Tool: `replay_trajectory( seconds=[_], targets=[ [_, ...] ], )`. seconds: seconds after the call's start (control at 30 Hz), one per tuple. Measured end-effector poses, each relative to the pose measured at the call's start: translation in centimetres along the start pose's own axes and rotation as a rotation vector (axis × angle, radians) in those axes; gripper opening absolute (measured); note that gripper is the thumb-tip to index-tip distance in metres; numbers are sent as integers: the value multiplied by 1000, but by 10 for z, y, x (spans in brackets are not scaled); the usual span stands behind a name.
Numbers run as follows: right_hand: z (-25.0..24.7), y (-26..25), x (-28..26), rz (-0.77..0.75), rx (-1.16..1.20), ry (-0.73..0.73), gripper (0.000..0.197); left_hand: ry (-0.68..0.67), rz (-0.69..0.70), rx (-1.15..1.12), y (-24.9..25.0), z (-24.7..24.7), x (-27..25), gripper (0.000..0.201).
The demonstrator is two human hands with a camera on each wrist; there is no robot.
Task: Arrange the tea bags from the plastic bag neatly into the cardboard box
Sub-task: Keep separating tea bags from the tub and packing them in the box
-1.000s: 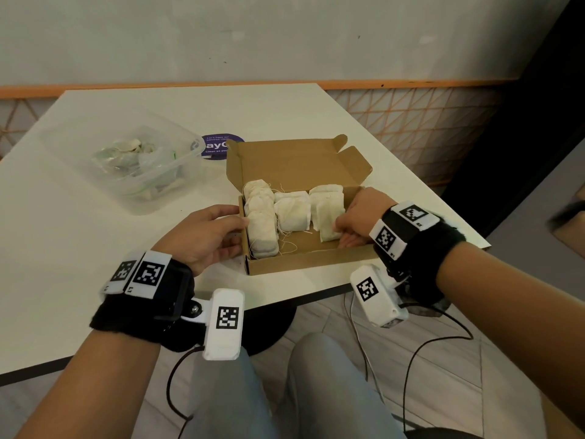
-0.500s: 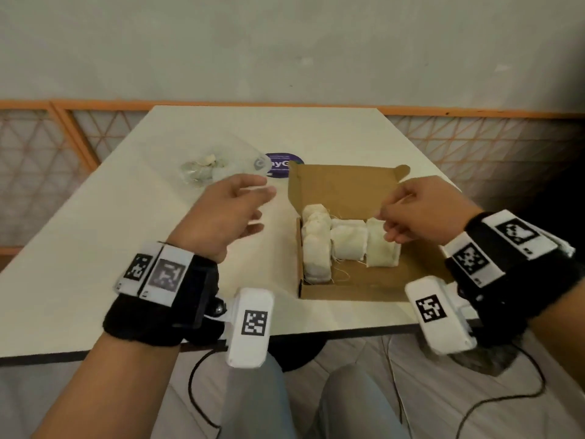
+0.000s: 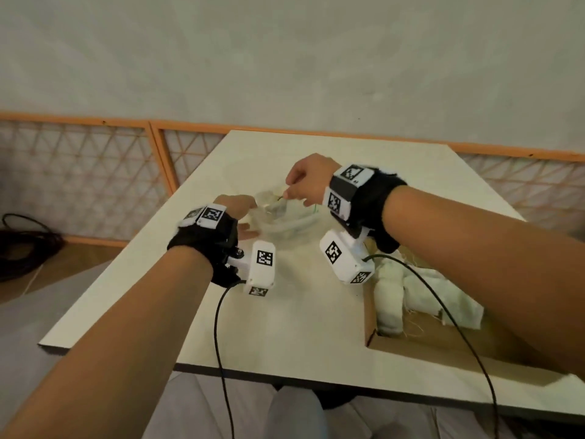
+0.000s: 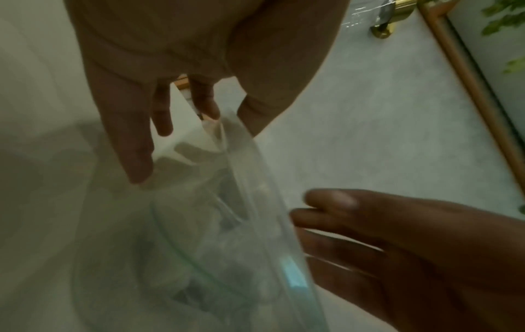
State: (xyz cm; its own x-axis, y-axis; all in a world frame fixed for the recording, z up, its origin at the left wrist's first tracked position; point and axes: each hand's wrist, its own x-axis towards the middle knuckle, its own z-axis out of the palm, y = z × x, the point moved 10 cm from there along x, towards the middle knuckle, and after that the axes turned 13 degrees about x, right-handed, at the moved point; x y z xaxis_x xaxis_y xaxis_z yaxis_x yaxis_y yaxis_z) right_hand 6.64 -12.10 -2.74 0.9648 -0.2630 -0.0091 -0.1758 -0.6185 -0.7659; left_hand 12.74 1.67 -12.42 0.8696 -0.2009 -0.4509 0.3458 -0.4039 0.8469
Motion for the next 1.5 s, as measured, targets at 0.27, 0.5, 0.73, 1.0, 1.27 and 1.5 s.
replay_trajectory(
  seconds=[0.27,0.5,0.73,1.0,1.27,1.5],
  targets=[
    [27,9,13,41,-381,27,45,131,303,172,8,-4,-12,29],
    [32,11,14,-21,-380,-86,58,180,511,262,21,1,-36,26],
    [41,20,8,-50,-562,-175,47,165,517,268,25,6,-43,20],
    [-22,43,-6,24,438,92,27,25,271,269,-6,11,-9,21],
    [-46,44,-12,-25,993,68,28,159,265,528,5,2,-5,42],
    [-65,40,-13,-56,1032,79,25,544,807,308,67,-17,-73,41]
  ],
)
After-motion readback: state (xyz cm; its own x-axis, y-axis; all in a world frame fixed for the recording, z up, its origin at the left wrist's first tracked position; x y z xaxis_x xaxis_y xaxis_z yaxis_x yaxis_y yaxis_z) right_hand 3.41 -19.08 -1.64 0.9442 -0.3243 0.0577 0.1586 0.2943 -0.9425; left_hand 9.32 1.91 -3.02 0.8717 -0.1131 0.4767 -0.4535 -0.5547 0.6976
